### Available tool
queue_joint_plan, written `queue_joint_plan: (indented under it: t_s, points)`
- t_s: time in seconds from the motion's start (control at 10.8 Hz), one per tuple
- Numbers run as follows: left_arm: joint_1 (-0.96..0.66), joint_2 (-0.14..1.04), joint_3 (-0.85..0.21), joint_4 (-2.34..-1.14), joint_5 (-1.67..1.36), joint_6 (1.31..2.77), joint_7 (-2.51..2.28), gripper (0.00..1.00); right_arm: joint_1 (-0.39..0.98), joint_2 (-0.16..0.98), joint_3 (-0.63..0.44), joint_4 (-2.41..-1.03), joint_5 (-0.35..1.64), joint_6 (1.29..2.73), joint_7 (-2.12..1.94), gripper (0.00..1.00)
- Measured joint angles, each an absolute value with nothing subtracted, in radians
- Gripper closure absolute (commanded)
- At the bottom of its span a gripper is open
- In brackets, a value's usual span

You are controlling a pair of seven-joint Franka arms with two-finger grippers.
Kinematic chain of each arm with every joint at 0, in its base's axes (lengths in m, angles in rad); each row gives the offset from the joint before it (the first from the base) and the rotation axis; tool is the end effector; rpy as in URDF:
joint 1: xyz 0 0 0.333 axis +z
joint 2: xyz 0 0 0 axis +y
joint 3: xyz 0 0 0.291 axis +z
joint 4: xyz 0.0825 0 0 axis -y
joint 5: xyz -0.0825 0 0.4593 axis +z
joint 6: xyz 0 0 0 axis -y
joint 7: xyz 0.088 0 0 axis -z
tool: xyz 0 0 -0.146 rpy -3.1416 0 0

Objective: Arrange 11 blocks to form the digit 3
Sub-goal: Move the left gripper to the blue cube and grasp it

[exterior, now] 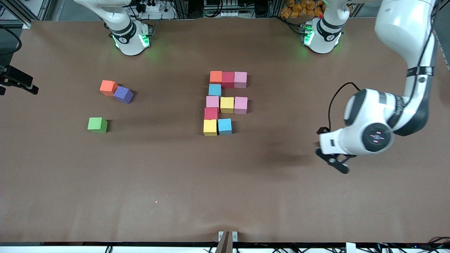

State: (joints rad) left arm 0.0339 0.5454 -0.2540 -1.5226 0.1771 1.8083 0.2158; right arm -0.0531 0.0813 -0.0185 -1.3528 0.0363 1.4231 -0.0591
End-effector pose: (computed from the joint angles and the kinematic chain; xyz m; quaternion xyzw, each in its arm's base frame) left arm 0.7039 -0.1221 0.2386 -0.9643 0.2355 0.1199 0.0161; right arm 0.6348 -0.0393 0.6138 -0.9998 0.0037 0.0044 0.0175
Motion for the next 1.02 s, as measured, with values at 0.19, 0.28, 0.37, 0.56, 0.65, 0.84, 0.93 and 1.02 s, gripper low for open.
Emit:
queue_joint_plan:
  t_s: [0.19, 0.28, 0.37, 0.56, 0.65, 0.84, 0.93, 1.02]
  points:
    - [0.078, 0.536, -0.255, -1.589, 0.168, 1.860, -0.067, 0.00, -0.053, 0.082, -0.019, -1.353, 0.036, 1.416, -0.057, 0.00]
    - [0.077, 0.533, -0.257, -1.615, 0.168, 1.888, -0.210, 0.00, -0.053, 0.083, -0.020, -1.353, 0.035, 1.410, -0.056, 0.00]
    - [0.072, 0.531, -0.259, -1.642, 0.168, 1.921, -0.332, 0.00, -0.055, 0.085, -0.023, -1.353, 0.033, 1.408, -0.055, 0.00]
    - [0.067, 0.532, -0.259, -1.704, 0.172, 1.997, -0.472, 0.00, -0.067, 0.094, -0.029, -1.357, 0.032, 1.406, -0.054, 0.00]
    - [0.072, 0.534, -0.257, -1.733, 0.192, 2.029, -0.490, 0.00, -0.074, 0.099, -0.033, -1.357, 0.032, 1.406, -0.054, 0.00]
    - [0.105, 0.539, -0.254, -1.775, 0.235, 2.076, -0.498, 0.00, -0.095, 0.113, -0.033, -1.358, 0.033, 1.405, -0.055, 0.00]
    - [0.123, 0.542, -0.254, -1.787, 0.238, 2.092, -0.498, 0.00, -0.097, 0.119, -0.033, -1.358, 0.033, 1.406, -0.055, 0.00]
    - [0.134, 0.545, -0.254, -1.793, 0.239, 2.100, -0.498, 0.00, -0.097, 0.121, -0.032, -1.358, 0.033, 1.407, -0.055, 0.00]
